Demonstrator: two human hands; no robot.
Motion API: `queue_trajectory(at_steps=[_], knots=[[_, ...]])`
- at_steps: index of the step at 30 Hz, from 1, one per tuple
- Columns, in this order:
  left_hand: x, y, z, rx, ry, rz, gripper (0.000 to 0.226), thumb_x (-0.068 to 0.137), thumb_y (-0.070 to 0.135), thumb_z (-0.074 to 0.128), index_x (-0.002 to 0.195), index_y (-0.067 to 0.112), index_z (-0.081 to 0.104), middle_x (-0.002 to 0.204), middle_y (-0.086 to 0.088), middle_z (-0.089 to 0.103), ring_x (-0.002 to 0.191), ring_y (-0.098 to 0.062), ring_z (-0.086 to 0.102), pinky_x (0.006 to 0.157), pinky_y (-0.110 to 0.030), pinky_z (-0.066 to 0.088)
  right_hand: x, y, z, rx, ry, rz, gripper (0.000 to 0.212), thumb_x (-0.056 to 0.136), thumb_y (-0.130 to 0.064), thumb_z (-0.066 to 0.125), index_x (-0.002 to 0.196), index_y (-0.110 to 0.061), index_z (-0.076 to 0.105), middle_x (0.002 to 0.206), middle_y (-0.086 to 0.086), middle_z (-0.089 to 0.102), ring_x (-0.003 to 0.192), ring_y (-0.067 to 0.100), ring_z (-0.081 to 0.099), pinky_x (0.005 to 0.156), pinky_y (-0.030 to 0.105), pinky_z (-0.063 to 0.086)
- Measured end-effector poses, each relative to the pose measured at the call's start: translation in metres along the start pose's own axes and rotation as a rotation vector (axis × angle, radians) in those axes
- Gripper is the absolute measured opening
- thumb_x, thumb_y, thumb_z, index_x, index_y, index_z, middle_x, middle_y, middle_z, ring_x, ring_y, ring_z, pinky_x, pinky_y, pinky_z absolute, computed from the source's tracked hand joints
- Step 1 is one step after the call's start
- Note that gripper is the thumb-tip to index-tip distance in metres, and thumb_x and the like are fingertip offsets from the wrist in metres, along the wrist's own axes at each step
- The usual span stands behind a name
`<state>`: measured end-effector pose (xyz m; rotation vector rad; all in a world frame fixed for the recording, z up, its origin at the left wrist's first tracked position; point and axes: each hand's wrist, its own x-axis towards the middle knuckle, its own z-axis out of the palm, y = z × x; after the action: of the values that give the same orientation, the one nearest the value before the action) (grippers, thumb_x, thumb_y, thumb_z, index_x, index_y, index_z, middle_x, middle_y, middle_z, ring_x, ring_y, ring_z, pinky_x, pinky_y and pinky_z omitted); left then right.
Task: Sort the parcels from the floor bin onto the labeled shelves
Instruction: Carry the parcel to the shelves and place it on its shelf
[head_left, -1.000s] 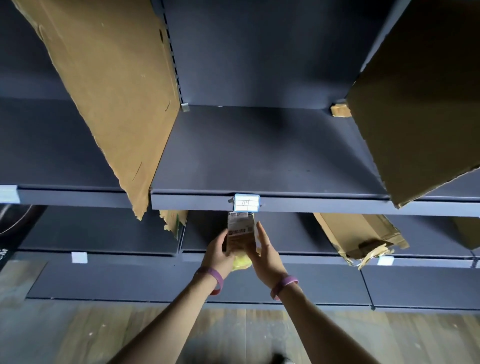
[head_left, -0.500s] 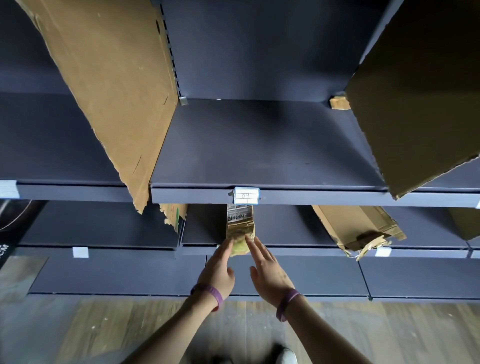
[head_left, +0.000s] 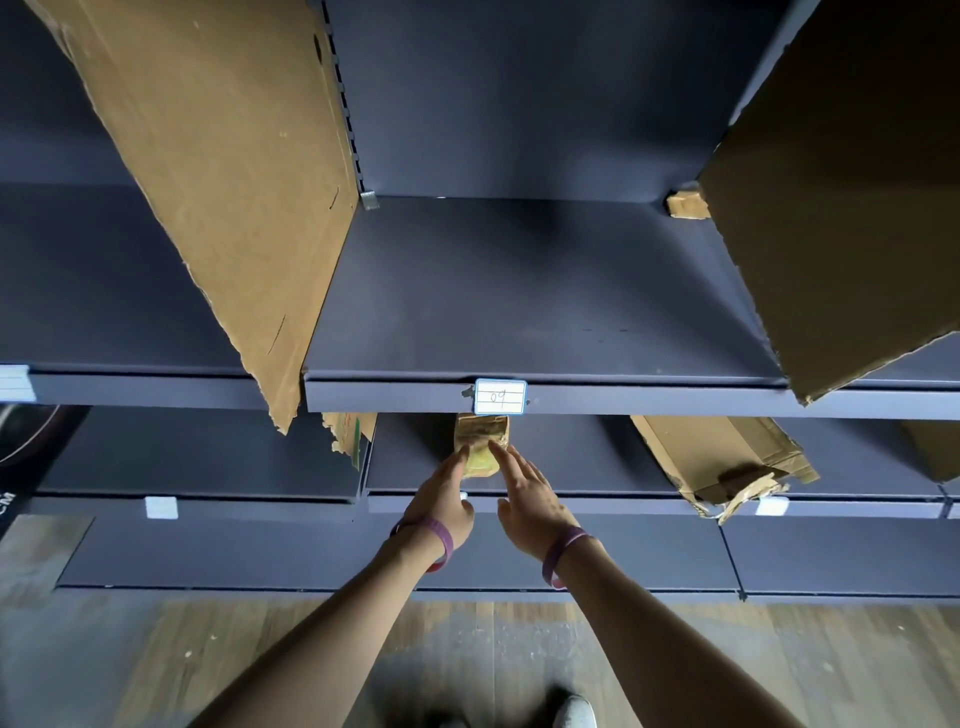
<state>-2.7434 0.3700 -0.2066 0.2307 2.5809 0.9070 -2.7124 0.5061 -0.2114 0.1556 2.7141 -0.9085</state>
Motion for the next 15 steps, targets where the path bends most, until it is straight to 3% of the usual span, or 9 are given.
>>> queue_trajectory(at_steps=[4, 7, 11, 15], knots=[[-0.021, 0.015, 0.0, -0.034, -0.026, 0.027, 0.064, 0.094, 0.009, 0.049, 0.149, 0.022, 0.02, 0.156, 0.001, 0.025, 0.139, -0.021, 0.033, 0.109, -0.031, 0.035, -0.026, -0.005, -0.012, 0.042, 0.065, 0.026, 0.071, 0.097, -0.006, 0.044, 0.154, -0.033, 0.012, 0.163, 0.003, 0.012, 0.149, 0.026, 0.014, 0.118, 0.041, 0.025], [-0.043, 0.036, 0.001, -0.054, -0.043, 0.134, 0.063, 0.093, 0.009, 0.052, 0.148, 0.02, 0.026, 0.154, 0.001, 0.028, 0.141, -0.018, 0.029, 0.112, -0.029, 0.029, -0.062, 0.003, -0.027, 0.106, 0.168, 0.108, 0.069, 0.096, -0.01, 0.048, 0.155, -0.026, 0.015, 0.162, 0.004, 0.016, 0.149, 0.025, 0.017, 0.119, 0.037, 0.025], [-0.071, 0.075, 0.013, -0.034, -0.054, 0.262, 0.063, 0.091, 0.012, 0.054, 0.148, 0.02, 0.028, 0.154, -0.002, 0.028, 0.142, -0.018, 0.024, 0.115, -0.036, 0.026, -0.122, 0.033, -0.048, 0.16, 0.292, 0.258, 0.068, 0.096, -0.015, 0.051, 0.154, -0.021, 0.017, 0.16, 0.004, 0.021, 0.146, 0.027, 0.024, 0.117, 0.036, 0.025], [-0.102, 0.129, 0.045, -0.017, -0.107, 0.394, 0.061, 0.089, 0.013, 0.055, 0.146, 0.016, 0.033, 0.149, -0.004, 0.035, 0.139, -0.02, 0.029, 0.112, -0.036, 0.026, -0.189, 0.07, -0.068, 0.203, 0.422, 0.404, 0.068, 0.097, -0.022, 0.054, 0.154, -0.019, 0.017, 0.16, 0.003, 0.022, 0.146, 0.025, 0.022, 0.118, 0.037, 0.026]])
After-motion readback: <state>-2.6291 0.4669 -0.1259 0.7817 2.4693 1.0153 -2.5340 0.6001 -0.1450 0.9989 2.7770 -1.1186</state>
